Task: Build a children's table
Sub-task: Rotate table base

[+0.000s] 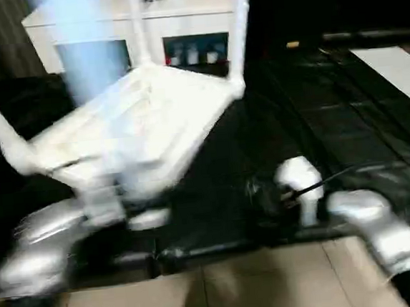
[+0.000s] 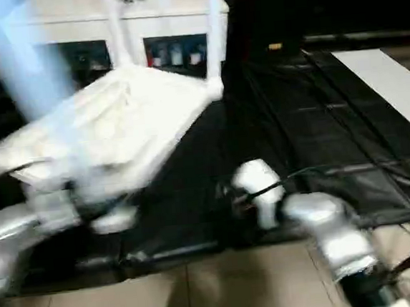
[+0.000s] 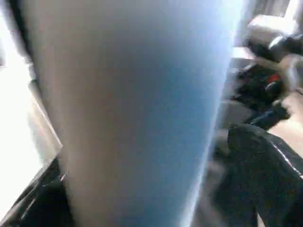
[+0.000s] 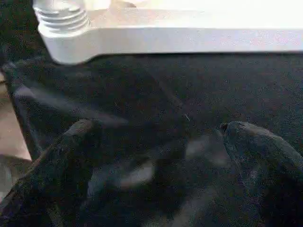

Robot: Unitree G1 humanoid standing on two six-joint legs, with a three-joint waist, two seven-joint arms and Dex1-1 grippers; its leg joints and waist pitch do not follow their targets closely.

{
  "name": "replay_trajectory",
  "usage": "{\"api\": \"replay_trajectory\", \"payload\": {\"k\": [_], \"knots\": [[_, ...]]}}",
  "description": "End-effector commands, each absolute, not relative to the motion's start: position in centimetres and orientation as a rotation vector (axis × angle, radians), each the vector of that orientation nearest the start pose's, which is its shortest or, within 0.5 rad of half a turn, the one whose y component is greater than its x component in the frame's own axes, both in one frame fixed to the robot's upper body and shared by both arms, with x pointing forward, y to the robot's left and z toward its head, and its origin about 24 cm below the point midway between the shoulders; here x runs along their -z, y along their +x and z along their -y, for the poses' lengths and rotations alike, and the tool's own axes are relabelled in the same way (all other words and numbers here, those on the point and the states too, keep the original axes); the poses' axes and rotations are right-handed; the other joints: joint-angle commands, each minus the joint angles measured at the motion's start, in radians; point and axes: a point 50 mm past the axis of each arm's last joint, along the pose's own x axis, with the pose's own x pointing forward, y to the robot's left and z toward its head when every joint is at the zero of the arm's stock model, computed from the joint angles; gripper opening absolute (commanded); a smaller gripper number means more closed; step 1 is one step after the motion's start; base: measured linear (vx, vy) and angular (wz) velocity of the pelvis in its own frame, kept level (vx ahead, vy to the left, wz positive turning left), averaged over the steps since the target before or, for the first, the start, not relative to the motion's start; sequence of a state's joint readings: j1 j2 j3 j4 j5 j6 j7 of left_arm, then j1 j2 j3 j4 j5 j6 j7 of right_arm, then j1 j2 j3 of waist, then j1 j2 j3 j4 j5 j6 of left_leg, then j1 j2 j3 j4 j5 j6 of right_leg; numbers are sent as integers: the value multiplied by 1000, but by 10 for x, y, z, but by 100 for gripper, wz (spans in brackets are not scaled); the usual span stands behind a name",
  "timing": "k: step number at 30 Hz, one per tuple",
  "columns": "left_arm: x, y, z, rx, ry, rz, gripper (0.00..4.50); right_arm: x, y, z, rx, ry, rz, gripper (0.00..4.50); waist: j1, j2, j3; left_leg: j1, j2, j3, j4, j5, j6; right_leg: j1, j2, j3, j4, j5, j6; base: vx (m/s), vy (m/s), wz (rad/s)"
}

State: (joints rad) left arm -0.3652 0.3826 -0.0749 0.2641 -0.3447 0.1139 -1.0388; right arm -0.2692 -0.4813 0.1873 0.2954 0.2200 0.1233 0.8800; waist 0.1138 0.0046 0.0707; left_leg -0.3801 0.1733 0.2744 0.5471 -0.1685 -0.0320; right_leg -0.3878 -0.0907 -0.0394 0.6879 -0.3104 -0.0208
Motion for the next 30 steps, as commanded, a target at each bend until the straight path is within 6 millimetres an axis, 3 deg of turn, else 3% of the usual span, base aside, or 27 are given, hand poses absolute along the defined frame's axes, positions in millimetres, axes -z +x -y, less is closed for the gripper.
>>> {"api": "replay_trajectory", "payload": {"k": [1,2,3,4,5,6,7,8,9,11,12,13,14,15,16,17,18,19,20,21,22,24,25,26,28,29,30], "knots": [[-80,310,-134,1098,86,-42,442,-39,288,184,-924,-233,-297,450,0,-44,-43,150,15,-86,167,-271,-42,-145,-149,99,-295,-972,17,-67,-104,26],[-82,319,-121,1077,84,-26,442,-36,290,188,-908,-238,-301,450,-5,-21,-40,70,-10,-144,153,-99,1,-68,-144,154,-273,-971,-14,30,-69,-2],[-82,319,-121,1077,84,-26,442,-36,290,188,-908,-238,-301,450,11,-10,-42,14,-25,-178,113,-56,-3,29,-120,122,-225,-805,-49,0,0,0],[-84,331,-105,1028,107,-14,442,-31,292,193,-890,-245,-305,450,2,6,-51,24,14,-167,16,-185,-49,37,-46,63,-161,-454,-94,0,0,0],[-85,340,-93,976,131,-10,442,-27,294,200,-868,-252,-316,450,-11,-6,-41,61,11,-145,4,-334,-37,-9,9,41,-165,-408,-88,-110,3,25],[-87,345,-85,936,149,-2,442,-24,299,209,-845,-252,-330,450,-36,16,-62,98,30,-141,-9,-461,-22,-5,-3,37,-150,-215,-173,-141,-17,31],[-89,351,-79,894,156,11,442,-23,303,218,-824,-254,-343,450,-52,37,-65,78,34,-135,-17,-480,0,17,-15,25,-158,-138,-215,-141,-17,31],[-90,356,-74,840,145,10,442,-22,305,225,-802,-257,-351,450,-64,25,-59,63,32,-134,-23,-483,14,29,-17,19,-167,-151,-204,-96,67,-4],[-90,359,-71,806,146,6,442,-20,305,230,-787,-253,-356,450,-75,28,-59,54,32,-137,-25,-500,22,37,-23,7,-173,-228,-170,-82,89,-9],[-90,362,-70,783,148,11,442,-13,302,234,-780,-241,-369,450,-95,27,-50,71,22,-129,-15,-563,35,21,-28,-26,-217,-406,-95,-71,76,-7],[-90,362,-70,785,142,14,442,-10,300,233,-781,-240,-372,450,-114,33,-45,68,28,-136,-18,-600,38,32,-33,-58,-238,-468,-45,-39,51,-16],[-90,360,-70,800,124,23,442,-5,299,231,-781,-229,-379,450,-139,47,-42,55,50,-149,-43,-698,24,57,-27,-101,-232,-419,-13,-39,51,-16],[-91,357,-73,834,79,43,442,6,293,220,-778,-220,-372,450,-143,66,-39,40,68,-159,-72,-779,4,81,-19,-115,-196,-336,-15,-87,54,-21],[-91,356,-76,849,58,60,442,14,289,213,-772,-212,-363,450,-119,80,-38,-38,108,-168,-152,-929,-34,146,-24,-94,-17,-61,-55,-72,24,-10],[-91,354,-79,847,56,72,442,20,285,209,-769,-198,-359,450,-102,76,-35,-41,92,-127,-181,-995,-34,126,-7,-82,13,35,-55,-96,9,-15],[-90,352,-82,851,50,77,442,26,279,203,-773,-190,-350,450,-104,47,-44,-10,91,-134,-165,-949,-19,114,-12,-46,13,-53,-41,-1,-96,-8],[-89,349,-85,857,33,80,442,29,275,199,-773,-183,-336,450,-108,-20,-56,54,35,-137,-34,-689,-40,29,-77,5,-146,-598,2,11,-158,-22],[-88,345,-90,864,14,87,442,32,274,196,-769,-160,-323,450,-87,-31,-70,39,2,-128,85,-301,19,17,-150,27,-224,-792,-14,35,-143,-17],[-87,341,-92,876,-2,96,442,33,273,194,-768,-144,-313,450,-75,-20,-71,-5,13,-141,63,-184,46,55,-156,38,-204,-723,-30,45,-113,-28],[-86,336,-96,888,-26,103,442,32,275,195,-766,-133,-306,450,-65,1,-65,-20,30,-141,20,-147,39,48,-113,3,-188,-603,-78,42,-88,-22],[-86,331,-100,894,-42,111,442,32,276,196,-768,-127,-304,450,-67,9,-64,-23,35,-143,9,-174,35,47,-98,-6,-176,-546,-97,42,-88,-22],[-81,322,-104,898,-49,90,442,33,275,195,-798,-148,-308,450,-76,4,-64,-17,51,-139,-5,-275,30,37,-74,-10,-162,-437,-142,8,-30,-6],[-80,320,-106,890,-24,82,442,33,276,196,-798,-156,-309,450,-74,21,-68,-9,51,-136,-6,-296,33,35,-71,-8,-160,-397,-164,0,0,0],[-79,319,-107,883,-12,75,442,32,277,196,-797,-154,-310,450,-74,28,-69,-4,57,-136,-8,-305,32,32,-73,-6,-160,-372,-176,0,0,0],[-80,315,-113,845,-10,76,442,30,281,198,-789,-152,-309,450,-85,19,-73,-11,63,-132,-19,-286,36,45,-59,-12,-153,-255,-195,0,0,0],[-83,313,-116,833,-37,93,442,29,283,197,-779,-148,-305,450,-86,12,-74,-11,64,-131,-20,-287,37,46,-61,-13,-150,-252,-198,0,0,0],[-88,309,-120,831,-70,117,442,26,287,197,-772,-142,-297,450,-85,17,-70,-7,63,-129,-20,-315,30,40,-66,-12,-158,-302,-196,0,0,0]]}}
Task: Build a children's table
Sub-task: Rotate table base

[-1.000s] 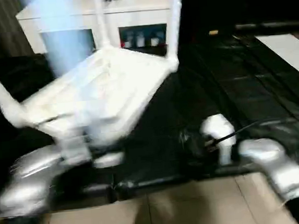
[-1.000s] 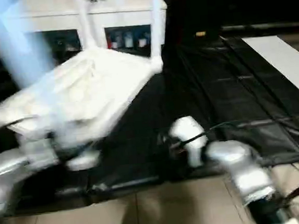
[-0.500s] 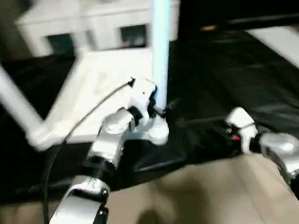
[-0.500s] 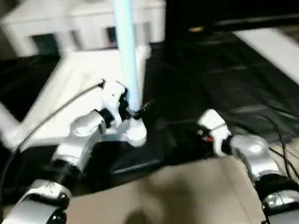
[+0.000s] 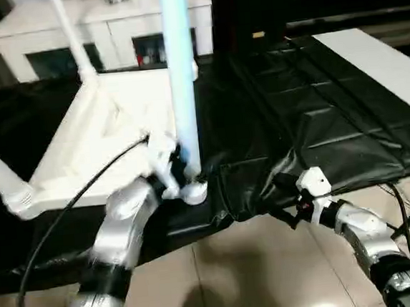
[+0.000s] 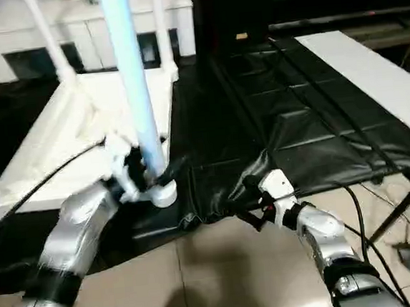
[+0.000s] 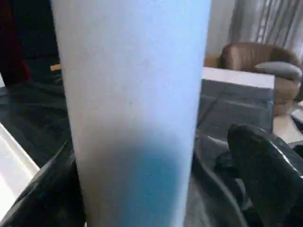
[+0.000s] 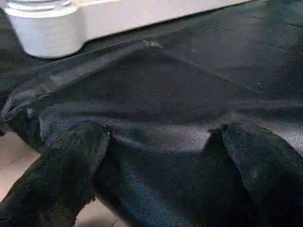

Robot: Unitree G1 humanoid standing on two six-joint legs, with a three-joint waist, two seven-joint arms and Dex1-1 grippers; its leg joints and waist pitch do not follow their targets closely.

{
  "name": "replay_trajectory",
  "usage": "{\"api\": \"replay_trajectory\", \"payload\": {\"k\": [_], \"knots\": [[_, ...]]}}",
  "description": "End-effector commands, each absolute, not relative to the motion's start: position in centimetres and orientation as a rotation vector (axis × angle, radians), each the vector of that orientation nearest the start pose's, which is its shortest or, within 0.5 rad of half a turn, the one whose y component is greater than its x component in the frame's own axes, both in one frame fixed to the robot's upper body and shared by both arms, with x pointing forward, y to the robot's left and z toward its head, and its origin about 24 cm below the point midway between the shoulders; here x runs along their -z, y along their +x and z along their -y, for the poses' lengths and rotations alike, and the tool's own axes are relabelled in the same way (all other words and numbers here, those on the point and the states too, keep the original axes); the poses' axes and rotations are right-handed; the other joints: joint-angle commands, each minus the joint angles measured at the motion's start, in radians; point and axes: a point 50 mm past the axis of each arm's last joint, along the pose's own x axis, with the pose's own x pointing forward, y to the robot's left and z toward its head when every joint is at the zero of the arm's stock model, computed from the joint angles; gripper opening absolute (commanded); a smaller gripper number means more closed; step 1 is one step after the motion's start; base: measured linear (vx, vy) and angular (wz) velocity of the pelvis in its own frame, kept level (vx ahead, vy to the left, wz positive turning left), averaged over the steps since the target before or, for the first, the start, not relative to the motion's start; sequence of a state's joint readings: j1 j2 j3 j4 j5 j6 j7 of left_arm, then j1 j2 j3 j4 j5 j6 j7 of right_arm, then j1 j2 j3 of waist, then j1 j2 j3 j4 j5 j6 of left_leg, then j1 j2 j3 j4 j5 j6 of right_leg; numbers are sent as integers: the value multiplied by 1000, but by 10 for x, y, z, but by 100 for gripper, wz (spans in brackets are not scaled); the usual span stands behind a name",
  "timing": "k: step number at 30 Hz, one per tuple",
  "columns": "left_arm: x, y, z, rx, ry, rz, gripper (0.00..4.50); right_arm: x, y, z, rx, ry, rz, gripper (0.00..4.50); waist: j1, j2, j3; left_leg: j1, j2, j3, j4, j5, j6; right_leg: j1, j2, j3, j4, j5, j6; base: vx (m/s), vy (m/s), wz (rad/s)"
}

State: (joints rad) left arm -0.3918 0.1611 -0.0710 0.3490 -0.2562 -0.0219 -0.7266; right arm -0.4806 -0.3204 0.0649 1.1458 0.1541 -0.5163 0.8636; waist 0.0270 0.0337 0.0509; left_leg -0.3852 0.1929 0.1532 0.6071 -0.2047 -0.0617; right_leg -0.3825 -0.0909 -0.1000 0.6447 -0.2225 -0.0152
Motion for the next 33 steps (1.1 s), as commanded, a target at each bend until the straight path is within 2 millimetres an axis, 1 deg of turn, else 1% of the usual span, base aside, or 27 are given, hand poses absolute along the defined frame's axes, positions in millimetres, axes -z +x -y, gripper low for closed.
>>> {"api": "replay_trajectory", "payload": {"k": [1,3,4,5,6,7,8,9,10,11,12,13,14,15,17,18,19,20,21,22,23,24,27,29,31,32,33], "knots": [[-88,309,-120,831,-70,117,442,26,287,197,-772,-142,-297,450,1,-11,-50,0,44,-8,-81,-291,56,33,-67,50,-117,-399,-203,0,0,0],[-90,308,-123,821,-85,116,442,24,289,197,-765,-131,-286,450,-1,-11,-48,5,46,-8,-85,-329,41,28,-65,52,-120,-406,-203,0,0,0],[-98,306,-129,785,-110,140,442,16,296,198,-752,-22,-242,450,-2,-13,-49,6,46,-7,-87,-335,38,30,-62,53,-117,-385,-203,0,0,0],[-100,306,-130,776,-115,146,442,15,297,198,-752,1,-232,450,-6,-43,-52,3,48,-4,-87,-329,47,33,-63,54,-116,-371,-206,0,0,0],[-106,304,-134,778,-117,173,442,9,299,196,-802,83,-194,450,2,-26,-53,6,48,1,-83,-296,69,30,-66,59,-113,-334,-222,0,0,0],[-107,303,-137,769,-116,177,442,-34,313,178,-866,65,-43,450,4,-24,-55,6,51,0,-83,-283,74,32,-67,59,-111,-310,-229,0,0,0],[-107,303,-139,765,-110,176,442,-72,309,154,-956,74,61,450,19,-27,-49,13,57,-3,-93,-224,89,40,-54,62,-106,-228,-196,0,0,0],[-107,303,-139,765,-110,176,442,-72,309,154,-956,74,61,450,24,-30,-48,17,57,-5,-93,-192,96,43,-50,64,-108,-176,-171,0,0,0],[-105,303,-143,765,-97,158,442,-106,292,130,-1073,82,138,450,20,-33,-54,9,56,-9,-98,-142,111,51,-50,63,-95,-103,-158,0,0,0],[-104,302,-144,765,-93,152,442,-114,286,124,-1105,83,153,450,21,-34,-54,10,56,-7,-97,-136,112,47,-49,65,-93,-90,-152,0,0,0],[-103,302,-146,761,-83,144,442,-117,287,124,-1100,75,159,450,18,-31,-57,10,50,1,-95,-172,98,37,-53,67,-95,-124,-153,0,0,0],[-102,302,-148,758,-77,139,442,-119,287,125,-1097,70,162,450,21,-24,-56,16,50,7,-96,-209,72,25,-55,71,-107,-181,-159,0,0,0],[-99,300,-154,772,-44,98,442,-135,293,125,-1052,112,232,450,22,-20,-54,22,50,10,-98,-229,54,18,-53,73,-111,-200,-164,0,0,0],[-99,298,-158,787,-35,77,442,-145,297,124,-1039,150,273,450,21,-17,-53,19,48,8,-106,-275,9,20,-50,71,-111,-220,-166,0,0,0],[-99,296,-161,802,-38,56,442,-154,300,124,-1035,184,303,450,19,-23,-56,24,47,9,-107,-293,-7,17,-46,71,-109,-199,-168,0,0,0],[-100,295,-163,812,-39,50,442,-159,300,124,-1035,195,307,450,17,-29,-58,19,44,10,-105,-275,-10,21,-44,74,-102,-161,-170,0,0,0],[-101,293,-166,823,-42,42,442,-164,299,124,-1040,200,304,450,19,-30,-59,18,41,11,-103,-246,-6,23,-42,77,-100,-129,-172,0,0,0],[-101,291,-168,829,-44,36,442,-166,299,124,-1045,200,301,450,19,-31,-58,19,41,12,-103,-232,-2,23,-42,79,-98,-114,-175,0,0,0],[-103,288,-175,834,-14,32,442,-169,294,123,-1065,169,267,450,21,-27,-59,15,39,13,-101,-202,6,26,-41,80,-95,-87,-173,0,0,0],[-104,286,-178,839,-4,27,442,-169,292,122,-1081,154,243,450,22,-28,-61,17,39,15,-98,-176,11,27,-39,80,-92,-54,-171,0,0,0],[-105,283,-183,847,9,15,442,-165,289,120,-1107,112,192,450,23,-24,-61,18,38,16,-97,-171,13,26,-40,80,-91,-44,-172,0,0,0],[-106,278,-190,858,23,-1,442,-159,286,120,-1127,38,131,450,24,-25,-62,17,36,16,-95,-158,14,29,-39,79,-89,-26,-172,0,0,0],[-105,271,-199,880,25,-53,442,-145,285,125,-1120,-80,48,450,23,-27,-58,19,35,21,-93,-184,9,26,-41,82,-93,-65,-179,0,0,0],[-103,272,-203,866,32,-69,442,-140,293,130,-1058,-94,27,450,25,-27,-57,21,34,23,-93,-201,5,22,-41,83,-97,-103,-178,0,0,0],[-107,277,-201,853,-62,-29,442,-136,304,130,-974,-111,23,450,28,-11,-56,26,34,22,-95,-234,-24,17,-40,83,-100,-135,-185,0,0,0],[-108,278,-199,858,-103,-18,442,-136,306,129,-963,-108,19,450,27,-15,-57,27,33,24,-94,-239,-30,16,-40,83,-100,-134,-189,0,0,0],[-109,280,-196,854,-128,-3,442,-136,307,127,-962,-94,22,450,32,-9,-57,30,34,23,-95,-250,-39,16,-39,83,-100,-127,-195,0,0,0]]}}
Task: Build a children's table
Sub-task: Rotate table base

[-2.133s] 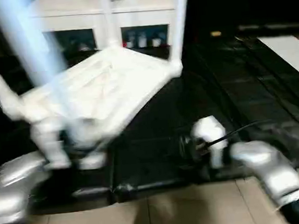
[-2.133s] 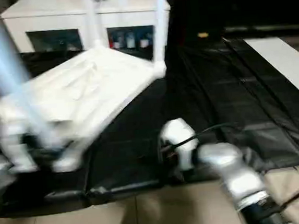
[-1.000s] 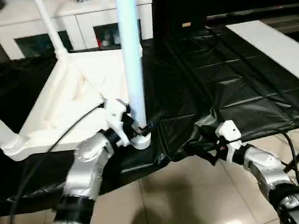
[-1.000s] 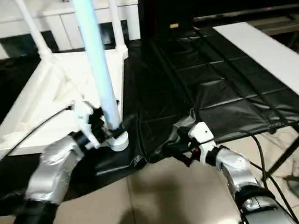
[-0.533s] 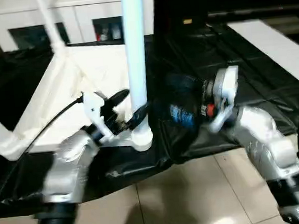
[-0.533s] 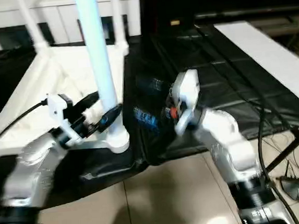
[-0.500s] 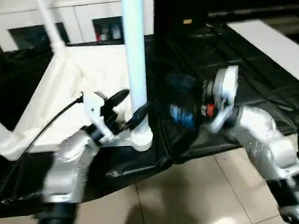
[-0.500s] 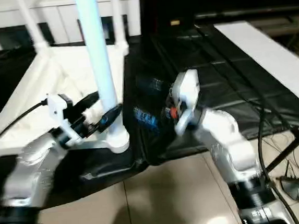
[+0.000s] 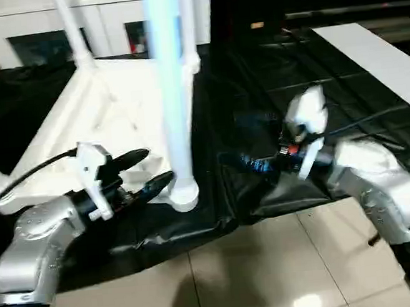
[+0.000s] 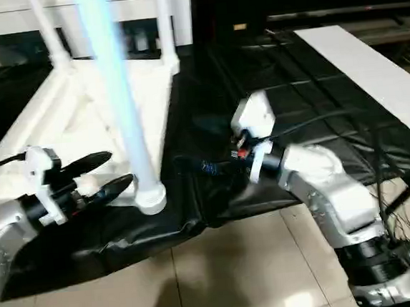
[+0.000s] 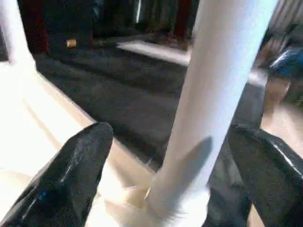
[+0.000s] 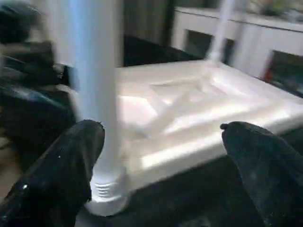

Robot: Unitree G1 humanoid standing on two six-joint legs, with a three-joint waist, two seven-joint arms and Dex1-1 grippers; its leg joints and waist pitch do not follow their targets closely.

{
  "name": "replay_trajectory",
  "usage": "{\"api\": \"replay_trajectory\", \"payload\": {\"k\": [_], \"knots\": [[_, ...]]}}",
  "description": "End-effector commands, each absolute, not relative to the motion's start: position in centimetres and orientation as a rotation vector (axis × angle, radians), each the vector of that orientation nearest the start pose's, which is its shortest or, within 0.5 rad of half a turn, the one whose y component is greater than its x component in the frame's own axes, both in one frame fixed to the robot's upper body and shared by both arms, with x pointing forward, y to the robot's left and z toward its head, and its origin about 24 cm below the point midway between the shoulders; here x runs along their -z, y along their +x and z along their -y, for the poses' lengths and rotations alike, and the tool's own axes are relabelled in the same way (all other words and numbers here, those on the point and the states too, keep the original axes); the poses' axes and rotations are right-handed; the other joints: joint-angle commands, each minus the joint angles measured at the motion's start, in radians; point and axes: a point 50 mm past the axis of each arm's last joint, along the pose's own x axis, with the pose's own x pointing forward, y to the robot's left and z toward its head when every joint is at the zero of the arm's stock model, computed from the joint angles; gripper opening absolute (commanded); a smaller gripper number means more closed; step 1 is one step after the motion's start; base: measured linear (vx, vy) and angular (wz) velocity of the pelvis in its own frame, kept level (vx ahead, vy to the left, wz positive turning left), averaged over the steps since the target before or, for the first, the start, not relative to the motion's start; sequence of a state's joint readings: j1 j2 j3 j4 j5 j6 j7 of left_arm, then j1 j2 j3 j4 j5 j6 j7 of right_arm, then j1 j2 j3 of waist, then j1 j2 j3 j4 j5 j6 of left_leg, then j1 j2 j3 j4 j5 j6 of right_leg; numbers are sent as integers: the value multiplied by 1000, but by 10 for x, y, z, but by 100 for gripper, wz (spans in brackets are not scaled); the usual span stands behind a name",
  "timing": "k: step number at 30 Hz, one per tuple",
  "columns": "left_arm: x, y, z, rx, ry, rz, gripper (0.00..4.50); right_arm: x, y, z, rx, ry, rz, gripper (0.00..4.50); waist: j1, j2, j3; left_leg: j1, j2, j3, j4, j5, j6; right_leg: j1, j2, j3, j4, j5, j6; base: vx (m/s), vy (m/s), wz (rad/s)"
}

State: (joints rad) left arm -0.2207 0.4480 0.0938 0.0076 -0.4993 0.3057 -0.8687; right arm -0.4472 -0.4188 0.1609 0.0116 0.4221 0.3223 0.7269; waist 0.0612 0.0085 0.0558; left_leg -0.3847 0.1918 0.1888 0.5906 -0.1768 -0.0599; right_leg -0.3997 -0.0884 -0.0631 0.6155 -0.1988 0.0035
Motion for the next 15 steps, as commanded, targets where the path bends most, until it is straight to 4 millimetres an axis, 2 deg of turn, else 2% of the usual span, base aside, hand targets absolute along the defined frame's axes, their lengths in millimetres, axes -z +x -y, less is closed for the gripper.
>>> {"api": "replay_trajectory", "payload": {"k": [1,2,3,4,5,6,7,8,9,11,13,14,15], "knots": [[-109,280,-196,854,-128,-3,442,-136,307,127,-962,-94,22,450,-1,32,-60,32,35,-12,-80,-306,-48,32,-38,45,-74,-141,-212,0,0,0],[-107,281,-192,848,-131,-8,442,-135,308,125,-966,-82,20,450,1,43,-62,31,34,-17,-78,-309,-52,36,-39,44,-67,-126,-214,0,0,0],[-101,292,-188,742,-25,-24,442,-135,310,123,-948,-96,19,450,-2,65,-60,33,33,-17,-80,-338,-52,35,-34,41,-72,-118,-208,0,0,0],[-101,292,-188,739,-22,-25,442,-135,310,123,-947,-97,19,450,-7,49,-60,34,33,-16,-78,-347,-47,37,-33,41,-76,-119,-204,0,0,0],[-99,296,-185,699,16,-41,442,-135,310,122,-932,-93,24,450,-3,52,-64,29,30,-18,-74,-322,-33,45,-40,43,-71,-126,-200,0,0,0],[-97,296,-184,697,13,-51,442,-136,310,122,-926,-84,28,450,-4,42,-64,22,29,-16,-71,-283,-17,49,-43,45,-72,-146,-191,0,0,0],[-96,297,-182,674,25,-64,442,-137,311,124,-897,-87,34,450,-5,39,-66,14,29,-15,-70,-246,-4,51,-46,45,-75,-166,-183,0,0,0],[-94,299,-181,635,46,-84,442,-137,312,125,-858,-83,38,450,-3,46,-66,16,30,-16,-69,-240,-4,49,-47,44,-75,-180,-182,0,0,0],[-96,300,-179,604,68,-88,442,-138,314,127,-805,-67,40,450,-8,66,-65,20,31,-15,-68,-251,-12,42,-43,43,-80,-192,-177,0,0,0],[-100,301,-178,586,62,-77,442,-139,315,129,-758,-52,45,450,-11,63,-68,19,28,-16,-67,-250,-16,43,-40,41,-77,-182,-179,0,0,0],[-104,302,-178,573,21,-53,442,-140,314,129,-738,-39,51,450,-13,71,-70,18,26,-17,-66,-246,-11,44,-38,39,-76,-176,-186,0,0,0],[-106,304,-180,542,-15,-34,442,-139,312,129,-734,-36,50,450,-14,69,-70,19,26,-16,-65,-245,-10,43,-37,39,-77,-171,-187,0,0,0],[-111,306,-179,516,-46,4,442,-138,307,130,-726,-13,48,450,-16,48,-71,15,27,-14,-64,-233,-1,46,-37,39,-78,-151,-190,0,0,0]]}}
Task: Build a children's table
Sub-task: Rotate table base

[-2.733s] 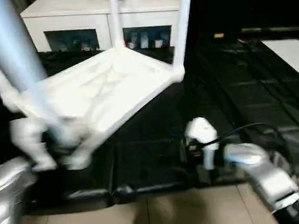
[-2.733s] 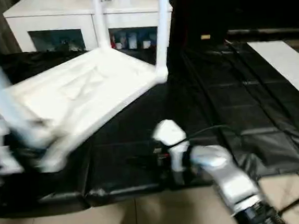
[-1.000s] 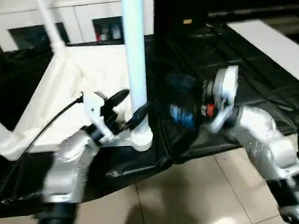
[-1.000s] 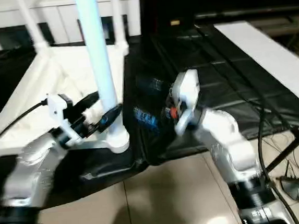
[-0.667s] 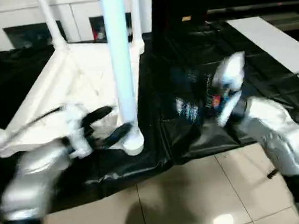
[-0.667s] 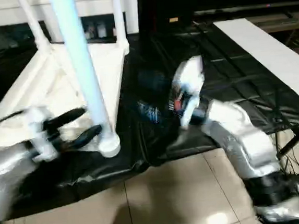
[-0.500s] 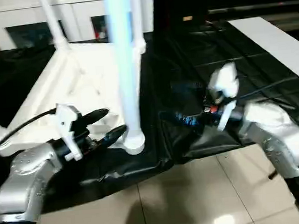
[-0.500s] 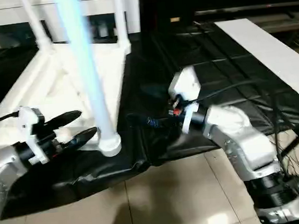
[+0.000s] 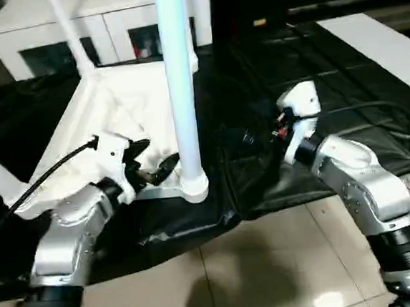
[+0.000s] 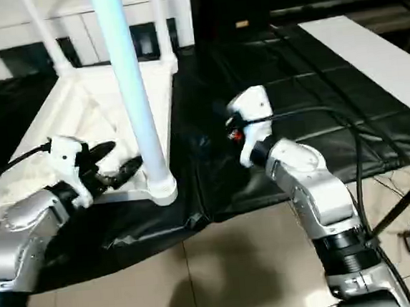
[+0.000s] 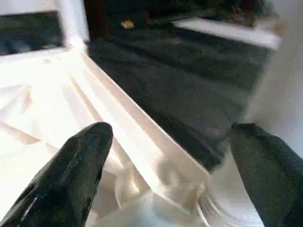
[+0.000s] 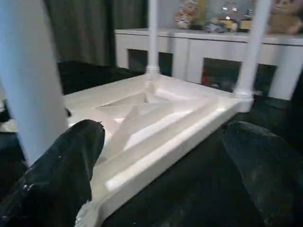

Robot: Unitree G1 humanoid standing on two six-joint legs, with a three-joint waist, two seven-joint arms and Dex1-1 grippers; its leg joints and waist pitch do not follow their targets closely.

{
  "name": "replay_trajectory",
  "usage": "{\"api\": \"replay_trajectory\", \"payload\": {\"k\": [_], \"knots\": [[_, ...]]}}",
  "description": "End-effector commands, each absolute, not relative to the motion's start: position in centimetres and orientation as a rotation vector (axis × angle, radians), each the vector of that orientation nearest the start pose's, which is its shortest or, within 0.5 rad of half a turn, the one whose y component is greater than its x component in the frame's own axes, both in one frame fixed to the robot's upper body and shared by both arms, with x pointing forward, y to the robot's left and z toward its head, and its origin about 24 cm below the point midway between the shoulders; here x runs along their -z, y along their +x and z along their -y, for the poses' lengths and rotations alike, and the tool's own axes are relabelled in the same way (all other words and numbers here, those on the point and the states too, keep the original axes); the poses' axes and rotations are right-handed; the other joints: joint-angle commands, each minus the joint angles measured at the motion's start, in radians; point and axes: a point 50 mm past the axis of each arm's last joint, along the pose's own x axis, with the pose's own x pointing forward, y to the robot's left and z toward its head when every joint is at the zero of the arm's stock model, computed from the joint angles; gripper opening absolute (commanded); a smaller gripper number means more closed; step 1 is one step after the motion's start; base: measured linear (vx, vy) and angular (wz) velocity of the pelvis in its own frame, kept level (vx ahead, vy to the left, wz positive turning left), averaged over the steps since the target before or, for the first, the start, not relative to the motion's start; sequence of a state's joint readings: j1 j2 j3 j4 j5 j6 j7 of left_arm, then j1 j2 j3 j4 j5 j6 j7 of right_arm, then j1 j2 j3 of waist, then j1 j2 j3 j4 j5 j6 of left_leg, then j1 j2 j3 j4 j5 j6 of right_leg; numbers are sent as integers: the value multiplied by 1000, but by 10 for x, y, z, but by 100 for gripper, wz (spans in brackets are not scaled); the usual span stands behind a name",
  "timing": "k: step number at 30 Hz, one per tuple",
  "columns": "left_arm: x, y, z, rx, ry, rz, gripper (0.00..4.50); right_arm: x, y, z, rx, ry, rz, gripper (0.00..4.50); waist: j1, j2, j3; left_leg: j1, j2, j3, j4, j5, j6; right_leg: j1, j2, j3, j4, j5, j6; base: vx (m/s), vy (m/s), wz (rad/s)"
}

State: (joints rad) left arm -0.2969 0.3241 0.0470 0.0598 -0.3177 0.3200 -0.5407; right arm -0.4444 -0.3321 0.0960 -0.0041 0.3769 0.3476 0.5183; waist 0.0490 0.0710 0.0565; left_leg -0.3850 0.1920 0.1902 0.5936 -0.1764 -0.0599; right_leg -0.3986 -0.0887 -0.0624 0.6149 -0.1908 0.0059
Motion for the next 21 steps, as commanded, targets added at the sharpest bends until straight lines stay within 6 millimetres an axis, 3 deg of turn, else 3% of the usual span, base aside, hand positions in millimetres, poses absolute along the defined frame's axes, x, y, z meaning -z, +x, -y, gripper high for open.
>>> {"api": "replay_trajectory", "payload": {"k": [1,2,3,4,5,6,8,9,10,11,12,14,15,19,21], "knots": [[-113,305,-179,514,-63,23,442,-137,304,130,-724,-19,51,450,0,-21,-73,15,27,-15,-67,-219,5,47,-38,40,-75,-154,-193,0,0,0],[-118,304,-179,514,-104,65,442,-137,298,130,-723,-29,63,450,6,-11,-74,17,29,-16,-65,-204,7,46,-40,41,-71,-147,-194,0,0,0],[-121,301,-180,520,-125,98,442,-139,294,129,-730,-21,81,450,8,-25,-74,12,30,-15,-66,-184,20,48,-42,41,-73,-134,-192,0,0,0],[-123,298,-181,541,-155,120,442,-142,291,127,-747,-14,99,450,11,-29,-76,13,32,-16,-66,-171,30,46,-41,39,-69,-124,-194,0,0,0],[-124,296,-181,554,-174,133,442,-145,289,126,-759,-5,110,450,12,-25,-76,12,30,-16,-64,-165,33,46,-42,39,-65,-121,-197,0,0,0],[-125,294,-182,577,-162,147,442,-147,289,125,-773,38,119,450,8,-49,-72,7,30,-13,-66,-165,44,46,-41,39,-70,-139,-191,0,0,0],[-124,291,-185,597,-141,140,442,-148,288,120,-808,92,118,450,10,-34,-71,11,31,-15,-67,-178,49,41,-45,41,-70,-186,-179,0,0,0],[-123,289,-188,623,-93,126,442,-143,283,113,-883,67,89,450,14,-56,-68,11,32,-16,-71,-200,41,40,-45,42,-72,-243,-154,0,0,0],[-123,289,-188,623,-93,126,442,-143,283,113,-883,67,89,450,15,-49,-68,18,33,-14,-71,-212,34,33,-44,44,-76,-257,-146,0,0,0],[-117,287,-187,665,-58,83,442,-135,279,113,-928,41,55,450,10,-75,-66,17,36,-12,-74,-222,25,33,-42,44,-79,-264,-136,0,0,0],[-108,284,-186,725,-36,25,442,-129,274,116,-960,23,25,450,18,-66,-66,19,37,-16,-76,-227,18,33,-44,44,-77,-272,-130,0,0,0],[-99,281,-188,776,-19,-34,442,-124,269,120,-1003,2,-7,450,24,-62,-64,26,39,-14,-80,-242,-1,25,-42,46,-79,-261,-118,0,0,0],[-95,283,-194,766,9,-45,442,-123,265,124,-1041,-14,-33,450,28,-59,-65,36,39,-14,-81,-278,-22,23,-35,47,-80,-231,-112,0,0,0],[-101,292,-207,728,45,-57,442,-125,256,136,-1110,-42,-92,450,40,-63,-68,31,36,-16,-81,-275,-21,31,-40,52,-70,-168,-132,0,0,0],[-106,293,-203,741,52,-38,442,-124,254,138,-1147,-33,-102,450,40,-66,-66,28,36,-15,-81,-286,-18,32,-45,53,-72,-190,-146,0,0,0]]}}
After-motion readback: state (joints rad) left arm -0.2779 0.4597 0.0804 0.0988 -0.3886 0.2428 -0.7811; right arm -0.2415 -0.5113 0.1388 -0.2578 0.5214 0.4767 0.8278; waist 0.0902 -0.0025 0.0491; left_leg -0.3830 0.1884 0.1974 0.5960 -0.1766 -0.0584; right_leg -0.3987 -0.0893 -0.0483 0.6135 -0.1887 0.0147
